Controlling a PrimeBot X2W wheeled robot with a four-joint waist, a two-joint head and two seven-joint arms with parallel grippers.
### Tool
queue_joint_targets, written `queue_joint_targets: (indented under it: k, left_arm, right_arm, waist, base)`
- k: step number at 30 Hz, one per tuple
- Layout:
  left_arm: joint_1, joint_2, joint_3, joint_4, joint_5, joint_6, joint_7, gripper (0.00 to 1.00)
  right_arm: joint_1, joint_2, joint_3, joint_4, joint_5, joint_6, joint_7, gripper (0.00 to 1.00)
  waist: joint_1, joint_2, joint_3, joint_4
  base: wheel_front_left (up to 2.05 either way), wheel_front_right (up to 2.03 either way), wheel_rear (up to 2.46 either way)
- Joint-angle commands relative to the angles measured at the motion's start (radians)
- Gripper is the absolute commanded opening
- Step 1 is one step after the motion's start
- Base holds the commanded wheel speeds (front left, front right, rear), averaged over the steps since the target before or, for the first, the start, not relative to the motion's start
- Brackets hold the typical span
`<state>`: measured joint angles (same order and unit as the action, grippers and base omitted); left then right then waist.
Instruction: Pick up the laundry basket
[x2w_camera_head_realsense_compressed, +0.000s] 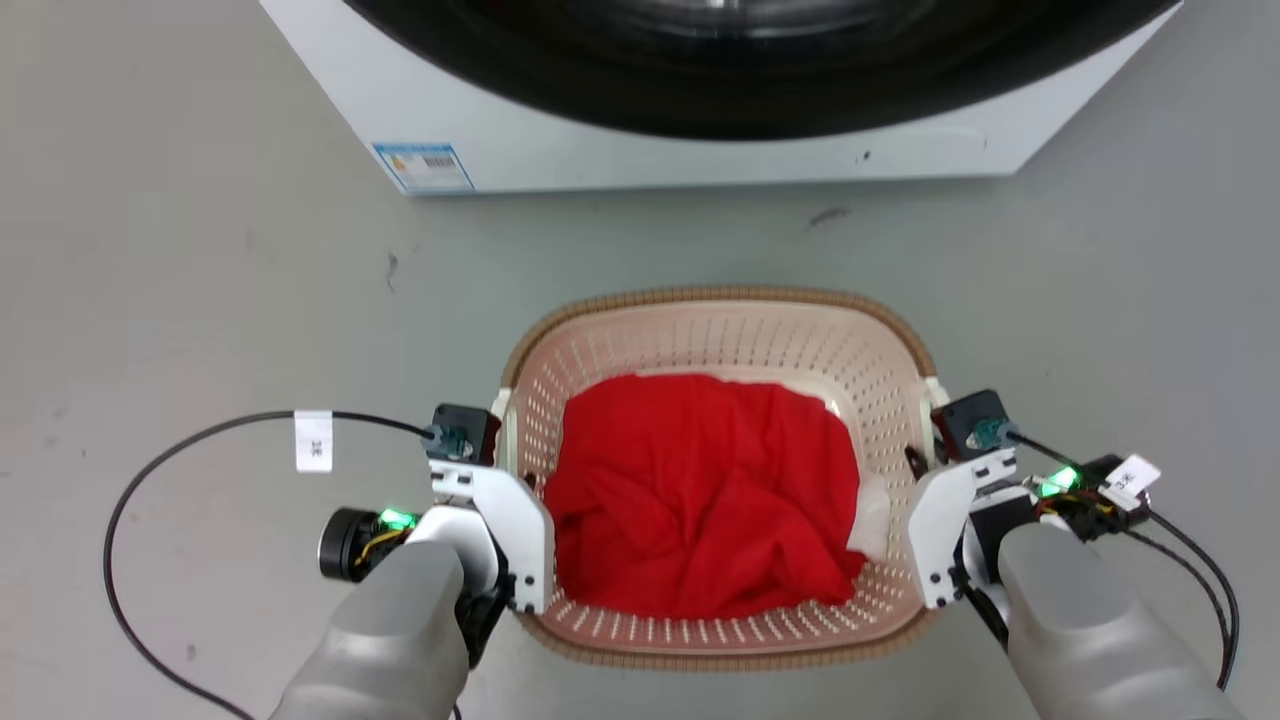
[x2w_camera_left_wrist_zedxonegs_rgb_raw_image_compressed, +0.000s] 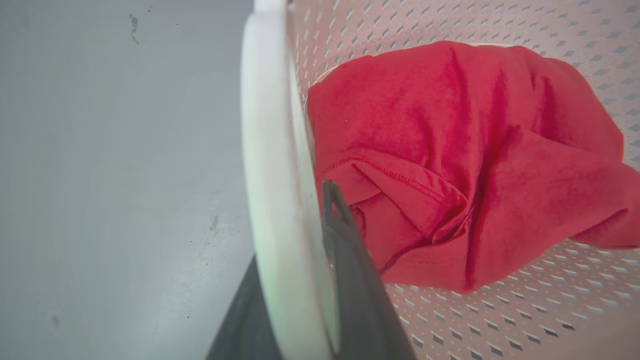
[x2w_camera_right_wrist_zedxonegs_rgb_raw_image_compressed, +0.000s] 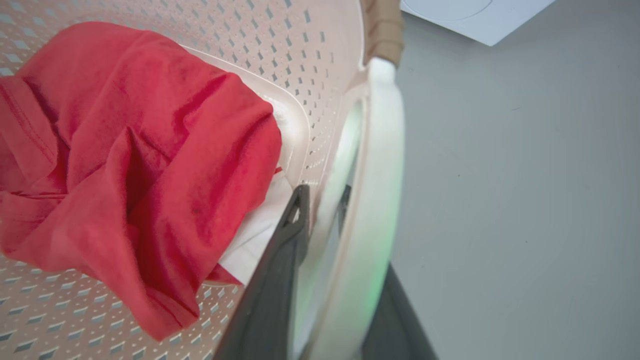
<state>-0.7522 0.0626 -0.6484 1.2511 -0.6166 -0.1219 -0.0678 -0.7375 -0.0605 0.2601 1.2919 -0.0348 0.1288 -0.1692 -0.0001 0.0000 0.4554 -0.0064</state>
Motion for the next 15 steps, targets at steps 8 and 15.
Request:
queue_joint_targets:
  k: [8, 15]
  left_arm:
    - [0.085, 0.0, -0.07, -0.046, -0.087, -0.015, 0.092, 0.0]
    - [0.137, 0.022, -0.118, -0.059, -0.154, -0.015, 0.147, 0.0]
  right_arm:
    - [0.066, 0.02, 0.18, -0.021, 0.152, 0.005, 0.084, 0.0]
    - [0.115, 0.02, 0.297, -0.041, 0.268, 0.007, 0.146, 0.0]
  waist:
    - [0.0001, 0.0, -0.188, 0.014]
    - [0.0001, 0.0, -0.293, 0.006]
  base:
    - [0.0, 0.0, 0.0]
    - [0.0, 0.0, 0.0]
